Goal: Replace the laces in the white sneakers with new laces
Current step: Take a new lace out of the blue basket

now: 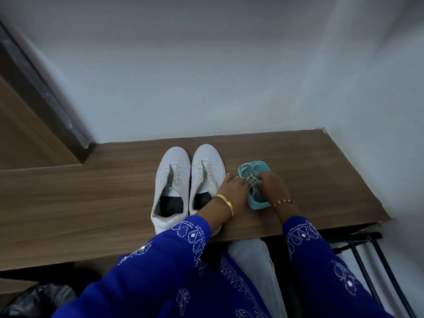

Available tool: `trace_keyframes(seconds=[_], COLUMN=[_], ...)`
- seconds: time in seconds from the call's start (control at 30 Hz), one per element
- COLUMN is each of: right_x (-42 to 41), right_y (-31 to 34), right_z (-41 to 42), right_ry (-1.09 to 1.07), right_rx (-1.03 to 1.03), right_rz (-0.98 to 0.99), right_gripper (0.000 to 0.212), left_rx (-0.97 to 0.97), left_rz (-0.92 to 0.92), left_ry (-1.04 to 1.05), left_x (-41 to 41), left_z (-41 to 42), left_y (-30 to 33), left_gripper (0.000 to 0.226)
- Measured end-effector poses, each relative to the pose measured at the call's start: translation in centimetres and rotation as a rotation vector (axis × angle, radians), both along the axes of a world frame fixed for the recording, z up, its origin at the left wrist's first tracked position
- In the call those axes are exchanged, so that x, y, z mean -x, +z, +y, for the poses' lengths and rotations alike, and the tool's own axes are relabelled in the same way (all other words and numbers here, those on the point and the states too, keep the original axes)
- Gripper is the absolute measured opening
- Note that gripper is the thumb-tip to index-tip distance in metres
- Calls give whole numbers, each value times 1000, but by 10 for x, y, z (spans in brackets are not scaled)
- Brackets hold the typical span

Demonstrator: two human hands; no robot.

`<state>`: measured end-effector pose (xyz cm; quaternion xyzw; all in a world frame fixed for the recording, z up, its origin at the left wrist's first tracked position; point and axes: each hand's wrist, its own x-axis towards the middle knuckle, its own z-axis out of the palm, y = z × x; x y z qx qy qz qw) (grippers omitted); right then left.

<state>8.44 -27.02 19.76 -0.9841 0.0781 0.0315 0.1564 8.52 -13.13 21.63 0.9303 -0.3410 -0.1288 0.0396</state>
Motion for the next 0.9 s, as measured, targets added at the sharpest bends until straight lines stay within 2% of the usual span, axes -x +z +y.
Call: trace_keyframes(seconds=[0.13,0.2,0.27,0.37,0.47,0.63,0.77,0.9], right_x=[0,-1,-3,-4,0,3,6,6], right_y=[20,35,54,84,108,126,130,128], right_z=[-1,-1,0,7,17,25,20,13], right_ry=[-93,-148,-187,-184,-180,-197,-210,-226], right_rx=[-126,-236,-359,-575,-730,-843,-810,-776], right_rz=[-131,-227,-301,-288,-220,-276,-384,-395], right_gripper=[18,20,21,24,24,12,13,26], left_rx=[88,241,476,731,900,888,887,811], left_rz=[33,83,170,329,419,344,299,234], left_ry=[12,82,183,279,282,313,346,436], left_x=[-4,-8,-9,-13,-17,-18,-26,-30], left_z=[0,-1,-2,-3,-1,0,12,21], left_y=[-1,-3,2,16,31,49,54,56], left_gripper=[45,45,53,76,75,20,21,41])
